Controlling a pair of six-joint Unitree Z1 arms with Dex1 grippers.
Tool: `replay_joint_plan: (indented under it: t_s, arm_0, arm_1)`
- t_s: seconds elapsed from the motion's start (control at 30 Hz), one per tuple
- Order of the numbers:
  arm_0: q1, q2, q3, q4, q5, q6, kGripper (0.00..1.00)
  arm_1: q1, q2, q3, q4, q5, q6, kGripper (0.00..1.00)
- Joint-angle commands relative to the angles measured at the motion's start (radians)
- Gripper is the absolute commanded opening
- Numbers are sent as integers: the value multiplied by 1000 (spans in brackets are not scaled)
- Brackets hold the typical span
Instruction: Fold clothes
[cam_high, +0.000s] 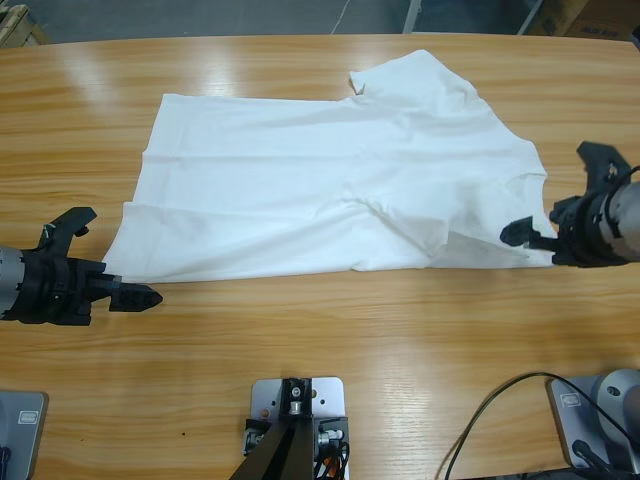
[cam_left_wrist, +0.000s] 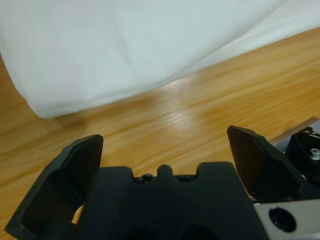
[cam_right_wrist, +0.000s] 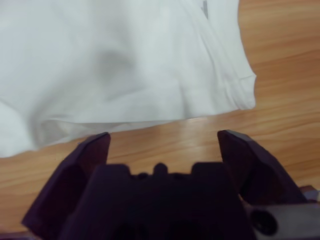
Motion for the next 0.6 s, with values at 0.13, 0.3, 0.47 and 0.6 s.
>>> replay_joint_plan:
  t_s: [0.13,0.3,0.47,0.6]
  arm_0:
    - [-6,0,23,1,-19,3,964]
    - [-6,2,24,1,-19,-1,964]
    - [-6,6,24,1,-19,-1,964]
    - [-6,8,24,0,-19,-1,964]
  arm_1:
    - [16,154,126,-174,42,-27,748]
    - [8,182,132,-220,54,-55,615]
    - [-34,169,130,-218,38,-83,517]
    - [-71,163,135,-214,30,-94,517]
